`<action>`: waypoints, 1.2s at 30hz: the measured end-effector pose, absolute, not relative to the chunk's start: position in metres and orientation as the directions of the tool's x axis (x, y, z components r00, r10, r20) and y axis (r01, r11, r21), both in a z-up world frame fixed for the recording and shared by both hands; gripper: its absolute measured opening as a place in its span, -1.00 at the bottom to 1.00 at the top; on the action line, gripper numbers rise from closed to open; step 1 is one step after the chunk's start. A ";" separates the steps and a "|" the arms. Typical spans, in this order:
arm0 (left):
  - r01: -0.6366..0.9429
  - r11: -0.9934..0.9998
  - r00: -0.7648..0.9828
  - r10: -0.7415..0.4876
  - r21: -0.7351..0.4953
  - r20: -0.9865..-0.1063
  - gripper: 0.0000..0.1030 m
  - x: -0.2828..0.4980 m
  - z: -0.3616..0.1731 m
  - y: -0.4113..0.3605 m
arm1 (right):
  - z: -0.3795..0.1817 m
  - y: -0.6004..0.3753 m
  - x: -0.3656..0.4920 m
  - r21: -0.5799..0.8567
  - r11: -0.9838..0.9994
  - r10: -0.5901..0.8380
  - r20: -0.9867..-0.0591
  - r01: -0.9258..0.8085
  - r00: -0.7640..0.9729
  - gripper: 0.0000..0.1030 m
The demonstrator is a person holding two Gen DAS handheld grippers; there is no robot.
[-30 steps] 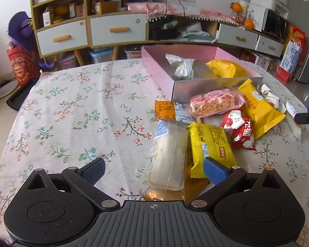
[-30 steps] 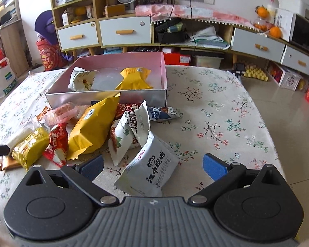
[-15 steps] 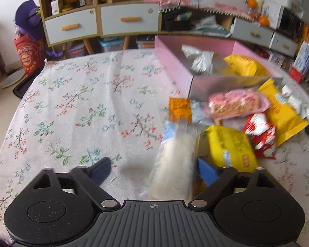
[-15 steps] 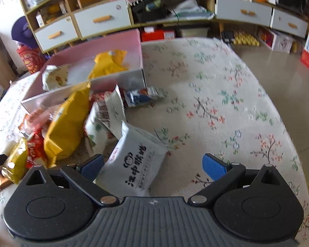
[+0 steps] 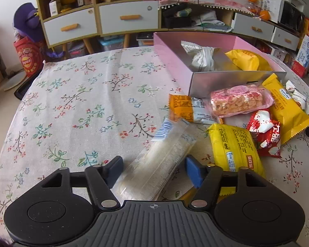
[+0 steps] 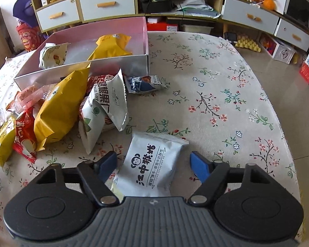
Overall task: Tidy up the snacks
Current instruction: 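Grasp the clear-wrapped pastry with the left tool while the right tool grasps the white biscuit bag, then carry the pastry and biscuit bag into the pink box and release both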
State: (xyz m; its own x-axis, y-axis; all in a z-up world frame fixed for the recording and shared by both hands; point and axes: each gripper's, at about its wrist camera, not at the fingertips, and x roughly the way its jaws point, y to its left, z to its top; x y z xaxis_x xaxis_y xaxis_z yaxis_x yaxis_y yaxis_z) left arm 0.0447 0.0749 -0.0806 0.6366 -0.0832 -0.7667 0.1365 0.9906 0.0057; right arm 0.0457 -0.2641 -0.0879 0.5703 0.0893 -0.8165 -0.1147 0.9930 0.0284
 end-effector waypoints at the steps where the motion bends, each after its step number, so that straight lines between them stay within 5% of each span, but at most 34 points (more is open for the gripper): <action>1: 0.142 0.990 0.636 -0.087 0.005 -0.766 0.12 0.045 -0.080 0.074 | -0.087 -0.265 0.045 0.029 0.993 0.089 -0.817 -0.114 0.569 0.29; 6: 0.154 0.988 0.636 -0.092 0.009 -0.766 -0.37 0.043 -0.078 0.070 | -0.083 -0.265 0.047 0.033 0.994 0.087 -0.824 -0.105 0.560 -0.07; 11: 0.137 0.991 0.632 -0.087 0.001 -0.770 -0.55 0.044 -0.076 0.072 | -0.083 -0.265 0.049 0.040 0.995 0.082 -0.828 -0.088 0.554 -0.15; 36: 0.092 0.992 0.648 -0.126 -0.087 -0.751 -0.69 0.045 -0.055 0.078 | -0.064 -0.274 0.051 0.107 0.992 0.125 -0.808 -0.065 0.575 -0.15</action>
State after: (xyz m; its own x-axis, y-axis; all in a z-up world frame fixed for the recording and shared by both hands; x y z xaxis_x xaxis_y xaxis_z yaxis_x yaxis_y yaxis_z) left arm 0.0450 0.0782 -0.0549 0.6476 -0.1262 -0.7514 0.0920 0.9919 -0.0873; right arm 0.0508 -0.2742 -0.0640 0.5755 0.1249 -0.8082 -0.0650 0.9921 0.1070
